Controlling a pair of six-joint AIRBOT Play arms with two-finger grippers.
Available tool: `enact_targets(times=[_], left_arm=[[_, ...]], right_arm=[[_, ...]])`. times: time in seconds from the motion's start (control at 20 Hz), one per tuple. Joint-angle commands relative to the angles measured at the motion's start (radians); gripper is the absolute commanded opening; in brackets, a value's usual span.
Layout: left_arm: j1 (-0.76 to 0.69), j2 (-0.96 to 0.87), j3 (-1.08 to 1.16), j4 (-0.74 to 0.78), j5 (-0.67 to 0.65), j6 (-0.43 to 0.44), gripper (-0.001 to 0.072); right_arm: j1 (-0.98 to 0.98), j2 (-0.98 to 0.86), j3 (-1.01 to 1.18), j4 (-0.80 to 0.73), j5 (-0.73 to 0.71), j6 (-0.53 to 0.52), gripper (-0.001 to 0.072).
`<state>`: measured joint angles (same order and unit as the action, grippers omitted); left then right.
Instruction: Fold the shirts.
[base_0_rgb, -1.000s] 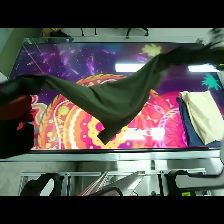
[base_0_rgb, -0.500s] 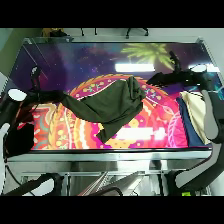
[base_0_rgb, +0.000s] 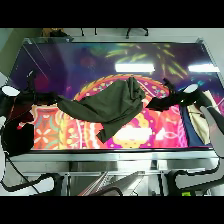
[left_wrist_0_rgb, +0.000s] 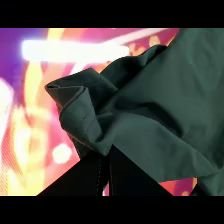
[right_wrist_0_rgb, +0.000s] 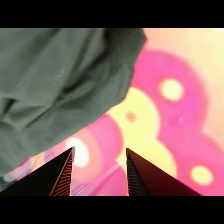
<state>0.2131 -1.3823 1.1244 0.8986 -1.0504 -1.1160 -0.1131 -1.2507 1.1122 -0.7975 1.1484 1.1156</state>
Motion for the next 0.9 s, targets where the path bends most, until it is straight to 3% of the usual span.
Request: enact_targets(times=[0.0,0.4,0.55,0.65,0.85], left_arm=[[0.005,-0.005,-0.01,0.0,-0.012,0.002,0.0017],[0.005,-0.006,-0.01,0.0,0.036,0.002,0.0017],[0.005,-0.006,-0.01,0.0,0.036,0.002,0.0017],[0.005,-0.005,-0.008,-0.016,0.005,0.001,0.0016],[0.006,0.046,0.15,-0.182,-0.197,0.002,0.0015]], right_arm=[[0.047,-0.035,-0.085,0.03,-0.159,-0.021,0.0387],[0.053,-0.135,-0.08,0.298,-0.23,-0.187,0.0373],[0.055,-0.142,-0.08,0.32,-0.13,-0.232,0.0048],[0.051,-0.095,-0.08,0.372,-0.042,-0.265,0.0021],[-0.001,0.16,0.086,0.572,0.106,-0.32,0.002]])
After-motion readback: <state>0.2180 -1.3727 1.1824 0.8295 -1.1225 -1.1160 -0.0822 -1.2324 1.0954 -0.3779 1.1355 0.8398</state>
